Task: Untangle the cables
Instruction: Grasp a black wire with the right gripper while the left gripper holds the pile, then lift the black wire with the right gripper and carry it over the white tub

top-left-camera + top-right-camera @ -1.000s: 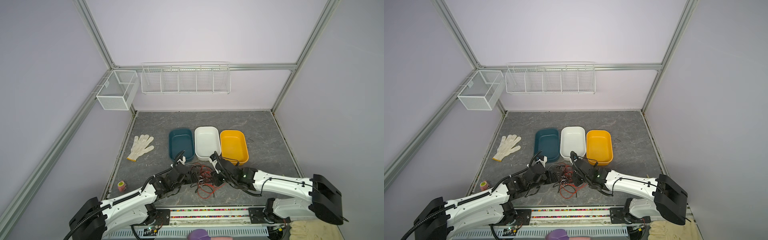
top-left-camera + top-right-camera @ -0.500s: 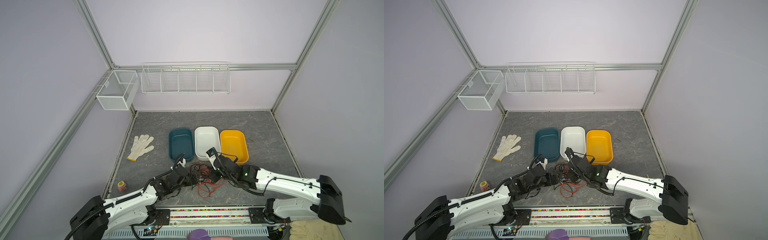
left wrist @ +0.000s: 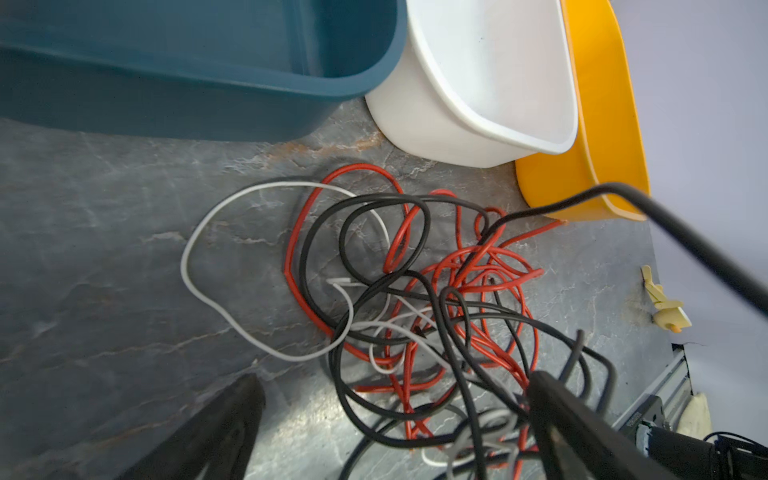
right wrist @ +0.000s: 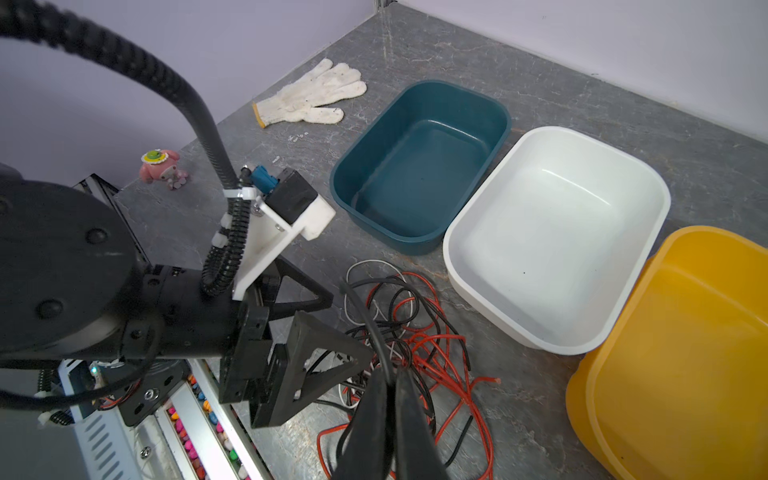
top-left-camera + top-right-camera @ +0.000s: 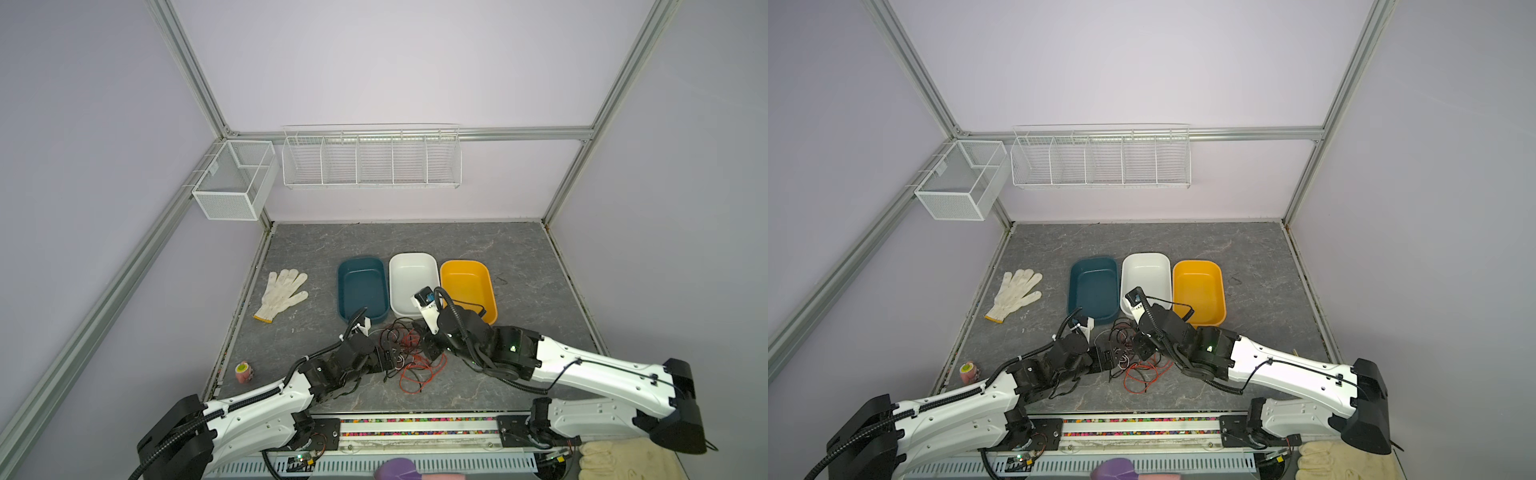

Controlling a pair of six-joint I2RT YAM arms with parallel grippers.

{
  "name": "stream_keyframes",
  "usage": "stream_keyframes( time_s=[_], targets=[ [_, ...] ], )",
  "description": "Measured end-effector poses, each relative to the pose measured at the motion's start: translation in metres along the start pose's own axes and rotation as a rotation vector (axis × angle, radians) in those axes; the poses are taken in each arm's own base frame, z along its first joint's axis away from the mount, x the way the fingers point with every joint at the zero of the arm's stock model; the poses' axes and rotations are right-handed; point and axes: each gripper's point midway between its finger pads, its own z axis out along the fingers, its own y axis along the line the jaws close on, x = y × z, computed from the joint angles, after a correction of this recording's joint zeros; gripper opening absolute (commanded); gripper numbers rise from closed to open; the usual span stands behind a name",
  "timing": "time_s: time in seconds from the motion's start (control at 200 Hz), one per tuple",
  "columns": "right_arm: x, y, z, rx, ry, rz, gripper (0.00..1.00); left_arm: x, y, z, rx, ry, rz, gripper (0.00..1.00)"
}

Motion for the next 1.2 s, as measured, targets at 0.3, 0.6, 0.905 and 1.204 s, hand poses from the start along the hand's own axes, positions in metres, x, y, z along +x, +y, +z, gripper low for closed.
stream_keyframes(
  time_s=[0.3,0.6,0.905,1.204],
  targets=[
    [-0.025,-0.003,-0.025,0.002,-0.063,-0.010,0.07,0.007,0.009,0.002,-0.020,0.015,-0.008,0.99],
    [-0.049,-0.008,-0.052,0.007,-0.131,-0.015,0.07,0.011,0.013,0.007,-0.038,0.028,-0.006,0.99],
    [-0.068,-0.011,-0.077,-0.004,-0.198,-0.012,0.07,0.013,0.015,0.013,-0.046,0.038,-0.005,0.99],
    [-0.083,-0.020,-0.097,0.025,-0.263,-0.017,0.07,0.012,0.014,0.012,-0.041,0.033,-0.006,0.99]
  ],
)
